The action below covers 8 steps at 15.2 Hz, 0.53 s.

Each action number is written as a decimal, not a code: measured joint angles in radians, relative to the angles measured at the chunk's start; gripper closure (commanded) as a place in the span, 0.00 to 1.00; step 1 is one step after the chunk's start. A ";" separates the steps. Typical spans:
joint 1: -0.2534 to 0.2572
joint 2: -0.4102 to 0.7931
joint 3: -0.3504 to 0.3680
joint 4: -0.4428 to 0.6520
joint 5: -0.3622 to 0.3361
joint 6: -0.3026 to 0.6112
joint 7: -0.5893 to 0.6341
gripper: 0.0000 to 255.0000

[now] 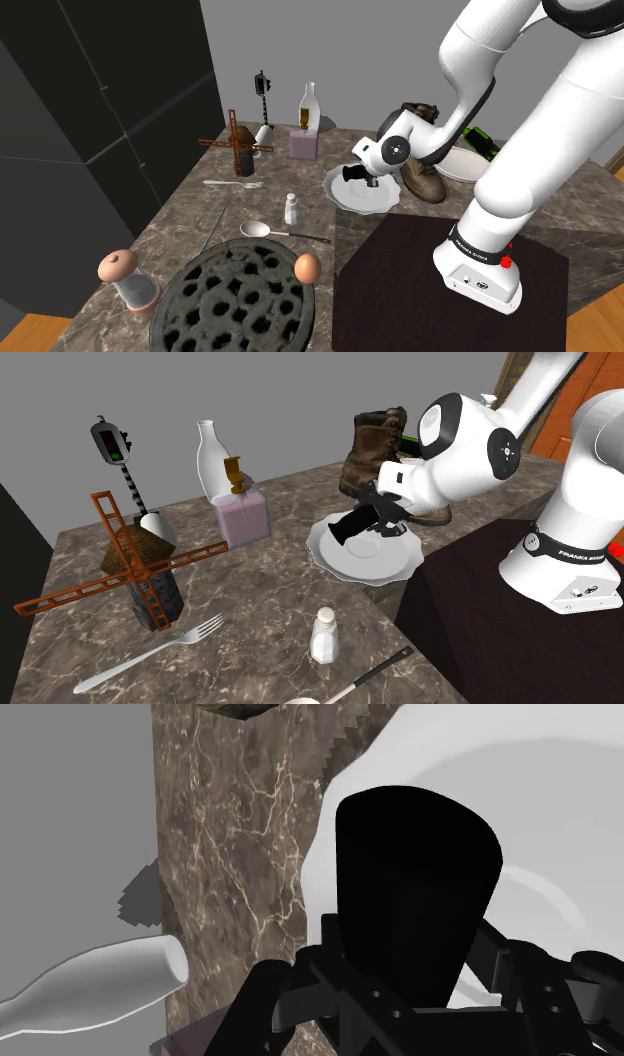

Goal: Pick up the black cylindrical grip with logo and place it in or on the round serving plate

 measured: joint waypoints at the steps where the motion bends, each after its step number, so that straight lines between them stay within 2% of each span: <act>1: -0.002 -0.021 -0.002 -0.005 0.019 0.009 -0.026 1.00; 8: -0.009 -0.162 -0.008 -0.043 0.170 0.051 -0.212 1.00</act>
